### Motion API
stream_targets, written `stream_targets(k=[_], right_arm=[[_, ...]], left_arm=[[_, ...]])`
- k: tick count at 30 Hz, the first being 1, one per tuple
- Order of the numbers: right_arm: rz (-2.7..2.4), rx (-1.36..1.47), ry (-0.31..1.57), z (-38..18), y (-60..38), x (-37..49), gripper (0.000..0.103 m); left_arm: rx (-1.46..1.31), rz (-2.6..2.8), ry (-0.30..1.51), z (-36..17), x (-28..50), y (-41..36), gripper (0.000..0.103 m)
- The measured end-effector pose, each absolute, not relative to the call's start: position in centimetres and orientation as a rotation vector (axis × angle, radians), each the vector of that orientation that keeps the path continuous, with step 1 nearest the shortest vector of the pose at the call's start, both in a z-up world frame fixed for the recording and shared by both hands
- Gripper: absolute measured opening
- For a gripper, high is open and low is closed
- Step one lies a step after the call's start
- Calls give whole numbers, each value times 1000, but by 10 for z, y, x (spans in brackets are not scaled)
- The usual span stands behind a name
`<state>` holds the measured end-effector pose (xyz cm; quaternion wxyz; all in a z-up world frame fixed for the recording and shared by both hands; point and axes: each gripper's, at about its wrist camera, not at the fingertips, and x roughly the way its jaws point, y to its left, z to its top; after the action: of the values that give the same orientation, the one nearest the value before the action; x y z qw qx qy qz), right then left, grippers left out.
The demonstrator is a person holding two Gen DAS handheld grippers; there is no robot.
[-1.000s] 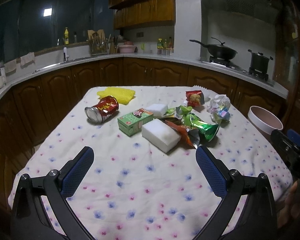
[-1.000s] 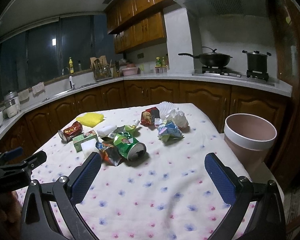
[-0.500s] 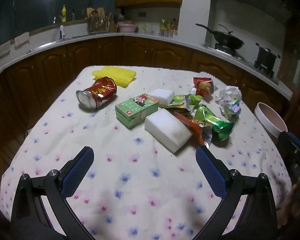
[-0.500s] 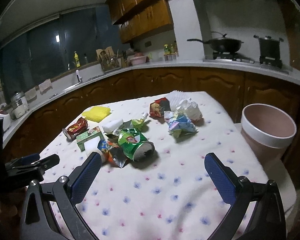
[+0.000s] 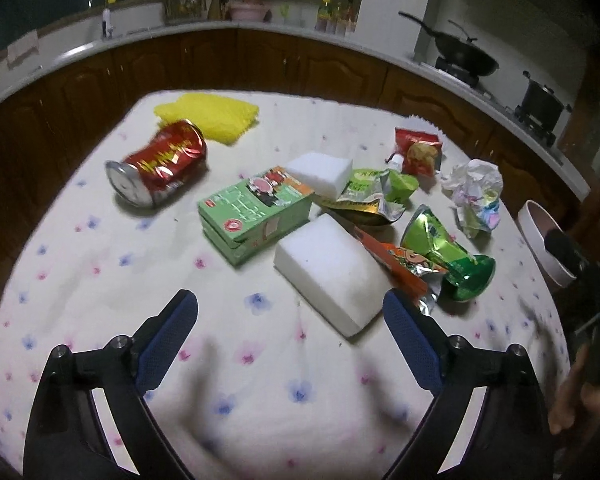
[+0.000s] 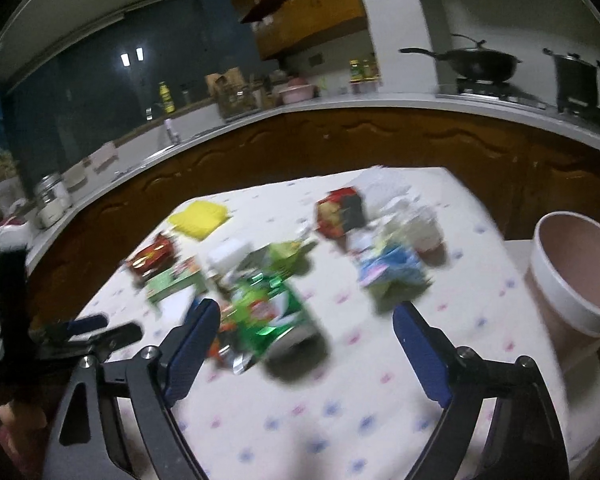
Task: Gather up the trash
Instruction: 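Grasp the white sponge block with the left gripper while the right grasps the blue-green crumpled wrapper, then carry both items over the pink-lined bin and open both grippers to drop them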
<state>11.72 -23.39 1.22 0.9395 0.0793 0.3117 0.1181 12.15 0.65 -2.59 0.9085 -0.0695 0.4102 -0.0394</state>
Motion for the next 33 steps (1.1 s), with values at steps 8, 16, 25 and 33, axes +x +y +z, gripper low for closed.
stream_targets(k=[8,16,25,33], right_arm=[[161,196,716,-3,-263,176,89],[148,209,809,-32,-273,218,72],[170,213,798,-31,-276,213,44],[204,278,745,-10,-282,183,44]], left_arm=[[-130,-89,947,-44,160,-5,94],[-166,-163,998,-53,177,-13,87],[-110,-264,967,-38,167,-30,42],[-137,-230,888,-9,149,-6,42]])
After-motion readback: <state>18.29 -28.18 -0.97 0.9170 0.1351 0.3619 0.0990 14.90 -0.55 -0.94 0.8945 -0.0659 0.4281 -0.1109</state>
